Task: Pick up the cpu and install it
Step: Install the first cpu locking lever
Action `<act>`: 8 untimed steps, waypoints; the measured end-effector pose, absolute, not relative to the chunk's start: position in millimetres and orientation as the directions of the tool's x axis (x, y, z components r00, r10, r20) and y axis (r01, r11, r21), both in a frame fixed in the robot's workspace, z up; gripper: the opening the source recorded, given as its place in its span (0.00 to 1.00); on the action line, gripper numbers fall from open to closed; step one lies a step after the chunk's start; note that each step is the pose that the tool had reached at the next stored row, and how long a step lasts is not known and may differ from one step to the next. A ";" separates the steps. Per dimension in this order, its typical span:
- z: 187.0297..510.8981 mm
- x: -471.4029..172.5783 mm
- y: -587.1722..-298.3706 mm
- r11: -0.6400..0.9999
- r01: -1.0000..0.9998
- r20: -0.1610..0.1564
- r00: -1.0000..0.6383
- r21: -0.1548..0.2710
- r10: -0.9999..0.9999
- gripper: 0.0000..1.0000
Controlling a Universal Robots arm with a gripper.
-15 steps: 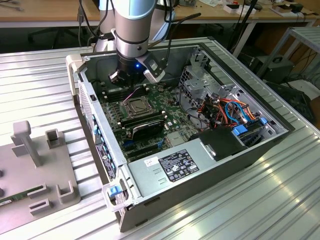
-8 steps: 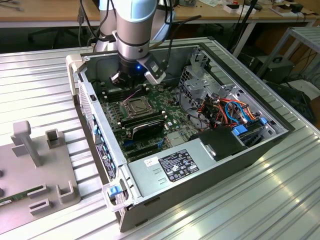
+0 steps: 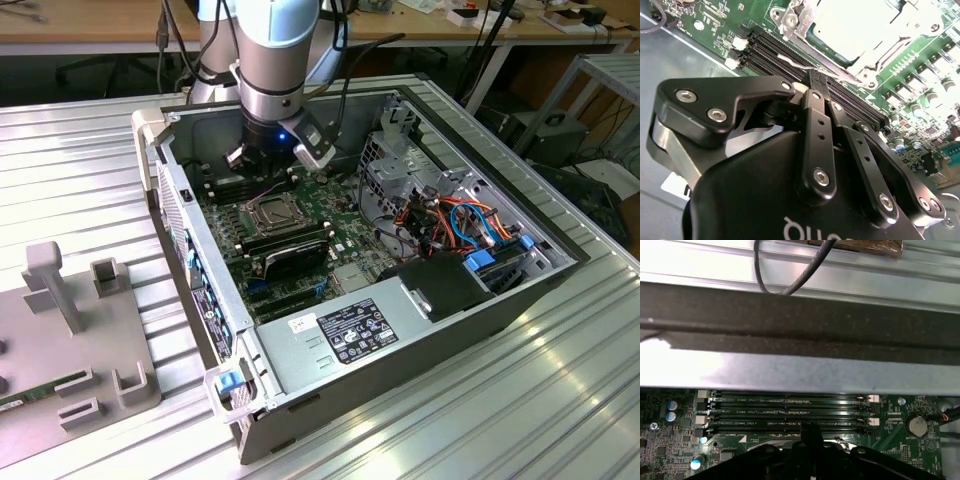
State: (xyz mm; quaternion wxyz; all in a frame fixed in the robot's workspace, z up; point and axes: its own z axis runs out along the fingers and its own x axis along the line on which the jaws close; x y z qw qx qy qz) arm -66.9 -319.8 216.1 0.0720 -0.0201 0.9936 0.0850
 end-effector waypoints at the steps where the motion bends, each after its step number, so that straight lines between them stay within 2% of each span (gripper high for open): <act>1: 215.3 -66.2 -319.8 0.985 -0.052 -0.147 -0.989 0.166 -0.028 0.11; 8: 209.5 -62.3 -319.8 0.985 -0.052 -0.146 -0.989 0.165 -0.028 0.11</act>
